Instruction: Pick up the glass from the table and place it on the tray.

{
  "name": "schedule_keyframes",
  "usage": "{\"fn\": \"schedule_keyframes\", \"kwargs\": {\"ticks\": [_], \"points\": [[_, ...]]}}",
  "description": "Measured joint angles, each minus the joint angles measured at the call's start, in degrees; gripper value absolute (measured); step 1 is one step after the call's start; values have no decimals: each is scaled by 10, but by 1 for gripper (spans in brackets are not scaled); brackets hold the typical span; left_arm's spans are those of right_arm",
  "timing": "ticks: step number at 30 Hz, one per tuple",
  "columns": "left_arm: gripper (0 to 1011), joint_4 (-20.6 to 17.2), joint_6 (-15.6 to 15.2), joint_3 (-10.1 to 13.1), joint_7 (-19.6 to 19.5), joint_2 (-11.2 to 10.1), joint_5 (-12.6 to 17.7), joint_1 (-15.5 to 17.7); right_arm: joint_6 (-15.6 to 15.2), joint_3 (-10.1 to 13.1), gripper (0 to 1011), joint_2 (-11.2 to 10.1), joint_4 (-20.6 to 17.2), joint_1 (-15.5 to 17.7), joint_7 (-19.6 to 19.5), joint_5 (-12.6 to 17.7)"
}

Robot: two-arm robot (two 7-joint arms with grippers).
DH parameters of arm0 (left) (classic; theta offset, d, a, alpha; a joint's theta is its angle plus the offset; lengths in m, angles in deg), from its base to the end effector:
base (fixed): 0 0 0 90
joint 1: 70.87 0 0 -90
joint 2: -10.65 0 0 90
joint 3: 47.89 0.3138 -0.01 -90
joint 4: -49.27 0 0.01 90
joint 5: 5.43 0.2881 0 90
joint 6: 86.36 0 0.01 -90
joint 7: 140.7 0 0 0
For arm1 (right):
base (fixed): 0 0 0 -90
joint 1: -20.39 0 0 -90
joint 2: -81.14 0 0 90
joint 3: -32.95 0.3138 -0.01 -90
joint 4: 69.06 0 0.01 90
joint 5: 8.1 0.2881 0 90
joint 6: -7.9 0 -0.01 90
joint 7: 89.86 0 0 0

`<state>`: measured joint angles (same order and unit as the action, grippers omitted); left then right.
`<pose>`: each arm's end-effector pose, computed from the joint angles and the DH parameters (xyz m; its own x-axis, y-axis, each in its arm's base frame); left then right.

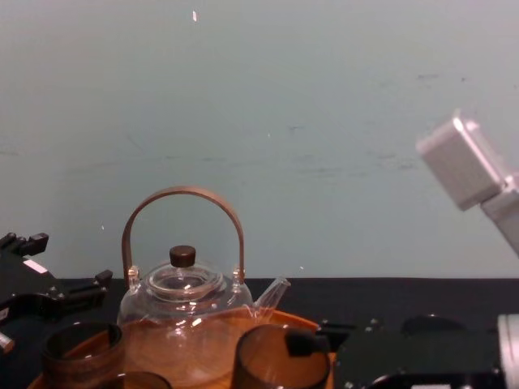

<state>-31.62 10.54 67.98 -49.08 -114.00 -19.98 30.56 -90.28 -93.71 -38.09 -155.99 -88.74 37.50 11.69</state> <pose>0.3424 0.1017 -0.3176 0.2923 0.8802 0.3738 -0.9552 0.2873 0.0706 0.3593 -0.0063 -0.2853 0.9183 -0.3869 0.0843 0.3933 0.8663 -0.3078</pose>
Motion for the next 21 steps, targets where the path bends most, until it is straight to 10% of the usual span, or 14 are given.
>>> {"fn": "schedule_keyframes", "kwargs": {"ticks": [21], "points": [[1001,0,0,0,0,0,0,0,18,-26,903,14,40,5,7,-4]]}}
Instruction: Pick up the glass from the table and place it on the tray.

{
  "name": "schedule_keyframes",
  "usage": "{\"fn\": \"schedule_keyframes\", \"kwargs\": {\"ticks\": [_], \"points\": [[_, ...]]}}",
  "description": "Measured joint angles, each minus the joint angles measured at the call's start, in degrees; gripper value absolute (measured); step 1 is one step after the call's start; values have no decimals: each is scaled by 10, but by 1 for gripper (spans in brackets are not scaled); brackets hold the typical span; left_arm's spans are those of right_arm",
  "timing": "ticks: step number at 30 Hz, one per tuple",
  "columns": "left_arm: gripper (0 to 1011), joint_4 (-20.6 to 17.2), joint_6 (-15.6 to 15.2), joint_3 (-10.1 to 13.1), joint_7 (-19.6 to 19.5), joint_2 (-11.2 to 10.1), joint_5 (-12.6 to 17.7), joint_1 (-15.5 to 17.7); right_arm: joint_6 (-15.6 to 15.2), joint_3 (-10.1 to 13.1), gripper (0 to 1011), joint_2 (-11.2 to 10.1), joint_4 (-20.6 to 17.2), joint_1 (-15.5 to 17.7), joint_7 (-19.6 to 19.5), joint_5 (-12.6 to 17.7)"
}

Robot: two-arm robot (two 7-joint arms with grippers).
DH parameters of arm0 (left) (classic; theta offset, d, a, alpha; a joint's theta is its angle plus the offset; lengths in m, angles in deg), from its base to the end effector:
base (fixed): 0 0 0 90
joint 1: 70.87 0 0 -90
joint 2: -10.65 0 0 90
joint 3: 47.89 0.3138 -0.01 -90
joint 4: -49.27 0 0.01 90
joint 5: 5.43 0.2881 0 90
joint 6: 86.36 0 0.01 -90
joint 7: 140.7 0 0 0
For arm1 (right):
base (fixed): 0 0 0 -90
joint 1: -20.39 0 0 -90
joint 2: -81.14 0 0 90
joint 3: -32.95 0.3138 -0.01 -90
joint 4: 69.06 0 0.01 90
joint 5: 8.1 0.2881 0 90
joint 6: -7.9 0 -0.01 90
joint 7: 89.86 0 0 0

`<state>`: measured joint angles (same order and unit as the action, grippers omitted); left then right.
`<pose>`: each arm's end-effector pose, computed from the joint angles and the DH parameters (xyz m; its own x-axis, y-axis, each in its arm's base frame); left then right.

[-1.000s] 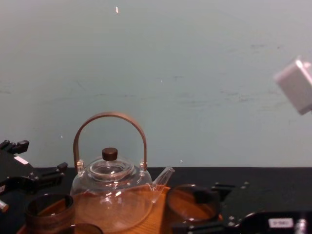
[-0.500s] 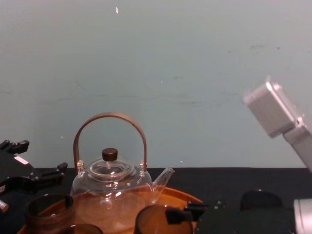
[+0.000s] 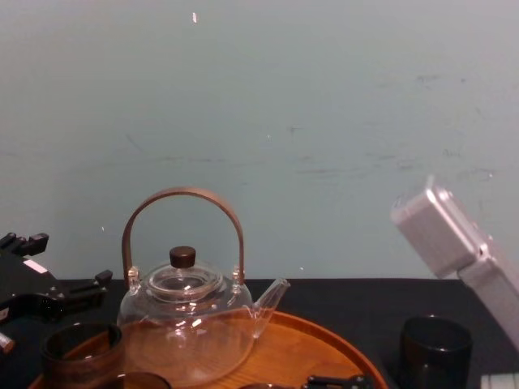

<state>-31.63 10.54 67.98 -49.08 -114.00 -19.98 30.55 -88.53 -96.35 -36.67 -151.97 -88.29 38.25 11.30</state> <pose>0.3423 0.1017 -0.3176 0.2925 0.8802 0.3737 -0.9552 0.2874 0.0707 0.3542 0.0021 -0.3129 0.9320 -0.3604 0.0387 0.3516 0.8730 -0.3380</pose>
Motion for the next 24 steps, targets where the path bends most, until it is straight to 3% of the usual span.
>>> {"fn": "schedule_keyframes", "kwargs": {"ticks": [21,22,24], "points": [[1001,0,0,0,0,0,0,0,1,0,903,6,12,2,-11,-9],[1001,0,0,0,0,0,0,0,1,0,1002,6,12,2,-9,-7],[1001,0,0,0,0,0,0,0,1,0,1002,6,12,2,-9,-7]]}}
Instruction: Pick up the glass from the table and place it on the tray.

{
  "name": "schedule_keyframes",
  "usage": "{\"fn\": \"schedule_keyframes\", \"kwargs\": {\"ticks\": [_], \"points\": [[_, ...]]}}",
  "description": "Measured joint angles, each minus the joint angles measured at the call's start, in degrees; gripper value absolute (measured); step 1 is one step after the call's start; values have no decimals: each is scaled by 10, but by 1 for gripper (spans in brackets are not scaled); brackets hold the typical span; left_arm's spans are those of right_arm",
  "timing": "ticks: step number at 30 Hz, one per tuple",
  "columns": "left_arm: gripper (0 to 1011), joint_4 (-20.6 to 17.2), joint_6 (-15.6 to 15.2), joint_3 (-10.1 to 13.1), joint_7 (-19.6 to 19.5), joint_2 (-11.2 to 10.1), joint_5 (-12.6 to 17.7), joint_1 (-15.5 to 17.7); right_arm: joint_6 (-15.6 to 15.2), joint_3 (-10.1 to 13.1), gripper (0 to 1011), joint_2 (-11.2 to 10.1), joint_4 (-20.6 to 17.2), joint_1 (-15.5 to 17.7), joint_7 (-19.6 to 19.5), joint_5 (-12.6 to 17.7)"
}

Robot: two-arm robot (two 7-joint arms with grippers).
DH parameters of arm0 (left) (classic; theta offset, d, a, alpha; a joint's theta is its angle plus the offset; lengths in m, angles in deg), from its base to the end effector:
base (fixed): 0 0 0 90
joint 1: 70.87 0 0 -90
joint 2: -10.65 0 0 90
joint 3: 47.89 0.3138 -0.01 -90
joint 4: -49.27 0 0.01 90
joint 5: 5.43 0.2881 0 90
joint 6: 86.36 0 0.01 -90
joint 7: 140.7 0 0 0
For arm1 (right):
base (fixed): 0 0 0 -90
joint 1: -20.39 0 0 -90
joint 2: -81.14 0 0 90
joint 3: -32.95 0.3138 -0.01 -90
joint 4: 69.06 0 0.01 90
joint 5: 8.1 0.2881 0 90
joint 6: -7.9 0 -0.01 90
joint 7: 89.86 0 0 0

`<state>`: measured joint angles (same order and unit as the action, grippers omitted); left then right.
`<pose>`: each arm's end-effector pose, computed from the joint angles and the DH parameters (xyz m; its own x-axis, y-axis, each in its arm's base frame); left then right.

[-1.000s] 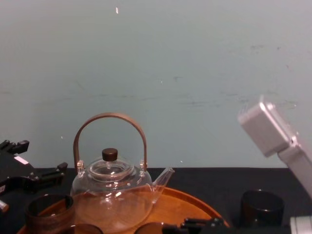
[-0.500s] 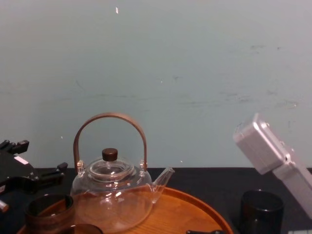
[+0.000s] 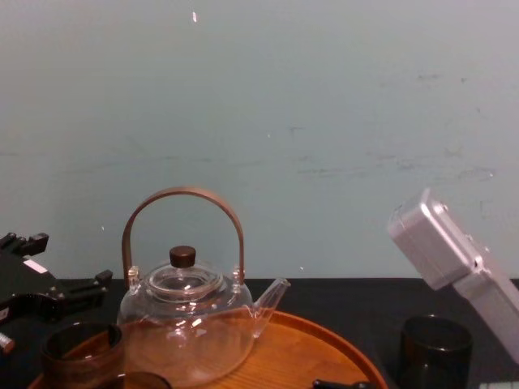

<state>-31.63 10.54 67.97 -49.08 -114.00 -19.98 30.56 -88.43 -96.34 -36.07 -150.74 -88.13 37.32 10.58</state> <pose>0.3424 0.1017 -0.3175 0.2922 0.8803 0.3738 -0.9553 0.2872 0.0704 0.3542 0.0029 -0.3191 0.9242 -0.3798 0.0390 0.3687 0.8612 -0.3499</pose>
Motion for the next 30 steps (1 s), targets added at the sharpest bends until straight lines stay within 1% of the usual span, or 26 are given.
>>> {"fn": "schedule_keyframes", "kwargs": {"ticks": [11,16,18,20,22,28,30], "points": [[1001,0,0,0,0,0,0,0,0,0,1002,0,0,0,1,1],[1001,0,0,0,0,0,0,0,2,9,1002,-9,-8,6,8,12],[1001,0,0,0,0,0,0,0,4,17,1002,-22,-20,14,12,20],[1001,0,0,0,0,0,0,0,5,19,1002,-25,-23,17,12,22],[1001,0,0,0,0,0,0,0,6,29,1002,-42,-40,29,12,32],[1001,0,0,0,0,0,0,0,10,52,1002,-75,-74,57,5,48],[1001,0,0,0,0,0,0,0,11,64,1002,-90,-88,71,-1,55]]}}
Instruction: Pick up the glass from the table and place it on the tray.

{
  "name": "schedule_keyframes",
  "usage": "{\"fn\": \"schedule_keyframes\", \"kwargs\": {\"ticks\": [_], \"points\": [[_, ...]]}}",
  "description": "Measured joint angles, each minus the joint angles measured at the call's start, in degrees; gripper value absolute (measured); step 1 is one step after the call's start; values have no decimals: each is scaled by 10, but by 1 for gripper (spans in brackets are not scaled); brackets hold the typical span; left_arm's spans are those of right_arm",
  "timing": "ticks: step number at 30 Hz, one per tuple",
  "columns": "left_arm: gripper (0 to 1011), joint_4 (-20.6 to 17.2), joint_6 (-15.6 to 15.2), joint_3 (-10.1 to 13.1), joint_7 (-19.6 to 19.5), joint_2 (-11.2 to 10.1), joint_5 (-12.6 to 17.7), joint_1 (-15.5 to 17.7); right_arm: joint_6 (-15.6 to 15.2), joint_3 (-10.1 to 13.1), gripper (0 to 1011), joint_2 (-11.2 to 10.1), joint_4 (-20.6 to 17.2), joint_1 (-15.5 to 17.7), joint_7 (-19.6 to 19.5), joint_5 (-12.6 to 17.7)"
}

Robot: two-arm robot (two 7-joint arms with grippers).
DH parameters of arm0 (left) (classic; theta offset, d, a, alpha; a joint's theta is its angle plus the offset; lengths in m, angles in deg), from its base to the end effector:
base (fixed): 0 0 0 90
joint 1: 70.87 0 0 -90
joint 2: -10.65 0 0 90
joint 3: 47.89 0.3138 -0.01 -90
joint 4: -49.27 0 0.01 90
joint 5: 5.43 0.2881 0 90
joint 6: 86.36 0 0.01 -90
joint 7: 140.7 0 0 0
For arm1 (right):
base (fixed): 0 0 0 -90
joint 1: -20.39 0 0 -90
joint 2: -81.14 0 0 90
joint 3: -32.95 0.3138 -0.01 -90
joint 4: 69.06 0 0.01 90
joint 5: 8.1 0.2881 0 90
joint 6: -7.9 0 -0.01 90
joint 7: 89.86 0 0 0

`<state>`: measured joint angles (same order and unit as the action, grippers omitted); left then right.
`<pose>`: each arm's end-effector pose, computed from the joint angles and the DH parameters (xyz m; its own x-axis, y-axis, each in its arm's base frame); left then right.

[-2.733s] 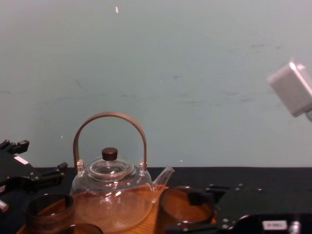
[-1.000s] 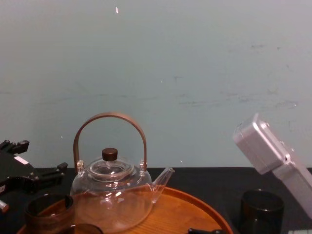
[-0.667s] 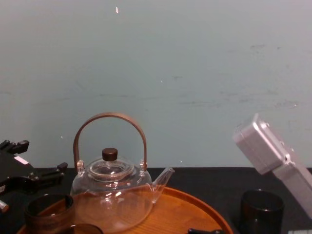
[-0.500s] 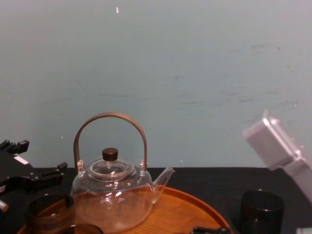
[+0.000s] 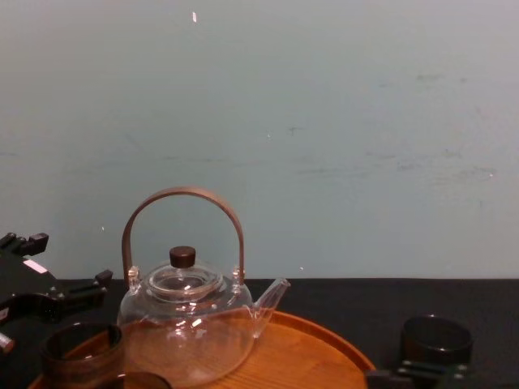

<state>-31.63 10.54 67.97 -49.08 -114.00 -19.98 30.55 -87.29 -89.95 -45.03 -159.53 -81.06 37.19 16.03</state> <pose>0.3423 0.1017 -0.3176 0.2923 0.8803 0.3737 -0.9553 0.2872 0.0706 0.3246 -0.0548 -0.3006 0.9006 -0.4331 0.0365 0.4219 0.8509 -0.3130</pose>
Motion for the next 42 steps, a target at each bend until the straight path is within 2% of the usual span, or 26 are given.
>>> {"fn": "schedule_keyframes", "kwargs": {"ticks": [3,4,8,14,21,26,33,42], "points": [[1001,0,0,0,0,0,0,0,1,16,1002,-18,-16,18,-8,8],[1001,0,0,0,0,0,0,0,1,16,1002,-18,-16,18,-8,8],[1001,0,0,0,0,0,0,0,0,46,1002,-42,-33,46,-31,21],[1001,0,0,0,0,0,0,0,-14,86,1002,-47,-33,68,-75,31],[1001,0,0,0,0,0,0,0,-41,115,1003,-28,-17,68,-123,31],[1001,0,0,0,0,0,0,0,-65,129,1002,-4,5,53,-153,22],[1001,0,0,0,0,0,0,0,-81,130,1002,19,29,32,-162,9],[1001,0,0,0,0,0,0,0,-95,115,1002,49,71,-3,-155,-17]]}}
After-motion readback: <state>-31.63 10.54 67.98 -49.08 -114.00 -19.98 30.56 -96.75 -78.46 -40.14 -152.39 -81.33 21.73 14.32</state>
